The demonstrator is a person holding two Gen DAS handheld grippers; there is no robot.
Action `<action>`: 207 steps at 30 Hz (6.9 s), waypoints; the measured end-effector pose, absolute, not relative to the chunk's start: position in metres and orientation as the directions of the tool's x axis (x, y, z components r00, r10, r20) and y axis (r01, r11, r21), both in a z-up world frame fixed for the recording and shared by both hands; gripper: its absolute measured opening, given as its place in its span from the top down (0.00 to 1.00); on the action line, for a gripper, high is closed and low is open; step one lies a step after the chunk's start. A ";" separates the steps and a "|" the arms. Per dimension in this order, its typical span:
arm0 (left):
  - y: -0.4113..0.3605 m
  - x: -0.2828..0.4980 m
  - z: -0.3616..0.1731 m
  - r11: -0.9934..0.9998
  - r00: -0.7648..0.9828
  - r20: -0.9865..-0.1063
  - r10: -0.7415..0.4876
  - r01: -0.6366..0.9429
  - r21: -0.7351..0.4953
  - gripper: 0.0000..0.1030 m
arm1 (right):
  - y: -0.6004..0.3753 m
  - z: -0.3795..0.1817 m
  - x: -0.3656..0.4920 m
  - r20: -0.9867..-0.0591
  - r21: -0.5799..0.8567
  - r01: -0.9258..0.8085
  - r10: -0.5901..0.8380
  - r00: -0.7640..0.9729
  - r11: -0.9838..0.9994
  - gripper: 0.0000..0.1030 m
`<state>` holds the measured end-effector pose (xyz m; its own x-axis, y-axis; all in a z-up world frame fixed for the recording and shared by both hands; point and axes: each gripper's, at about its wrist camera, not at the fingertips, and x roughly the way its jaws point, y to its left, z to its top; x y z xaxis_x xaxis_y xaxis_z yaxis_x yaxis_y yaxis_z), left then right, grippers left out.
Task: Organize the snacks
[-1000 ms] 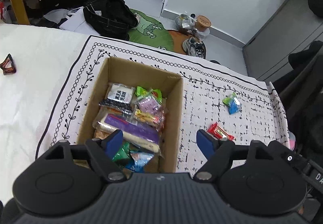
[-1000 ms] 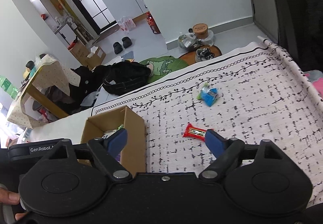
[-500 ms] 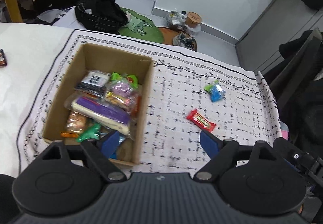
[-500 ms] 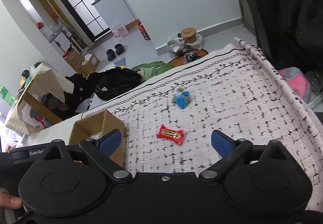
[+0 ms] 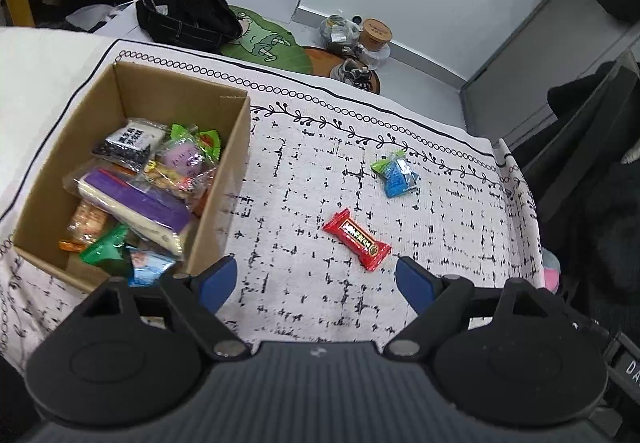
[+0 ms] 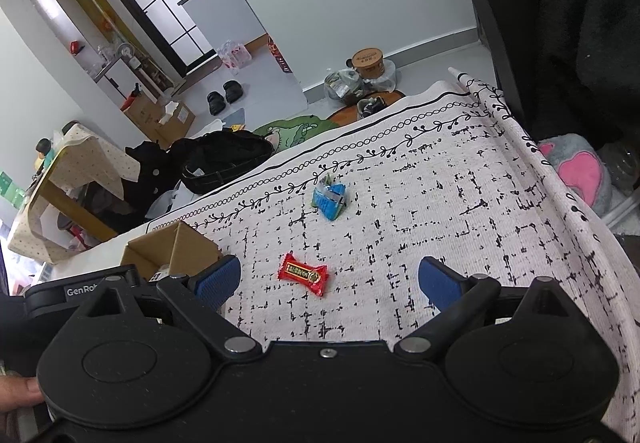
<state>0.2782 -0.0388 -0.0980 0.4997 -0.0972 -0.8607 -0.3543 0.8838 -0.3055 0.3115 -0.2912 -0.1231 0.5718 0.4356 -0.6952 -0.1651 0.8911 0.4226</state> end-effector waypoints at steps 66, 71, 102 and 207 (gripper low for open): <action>-0.006 0.406 -0.180 0.778 0.407 -0.913 -0.040 -0.560 -0.284 0.83 | -0.222 -0.215 0.462 -0.808 0.450 -0.149 0.473 0.353 0.880 0.87; -0.003 0.398 -0.169 0.780 0.429 -0.902 -0.051 -0.547 -0.304 0.83 | -0.234 -0.198 0.442 -0.794 0.465 -0.133 0.479 0.374 0.875 0.88; 0.028 0.302 -0.095 0.848 0.522 -0.849 -0.080 -0.412 -0.334 0.83 | -0.187 -0.102 0.326 -0.722 0.381 -0.216 0.436 0.537 0.899 0.89; 0.071 0.141 0.004 0.977 0.609 -0.789 -0.081 -0.106 -0.183 0.12 | -0.195 -0.041 0.161 -0.683 0.305 -0.199 0.360 0.636 0.931 0.00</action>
<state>0.1406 0.0713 0.0039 0.6092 -0.0813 -0.7889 -0.1062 0.9774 -0.1828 0.1613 -0.1949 -0.0409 0.6356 0.3599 -0.6830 -0.1990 0.9312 0.3054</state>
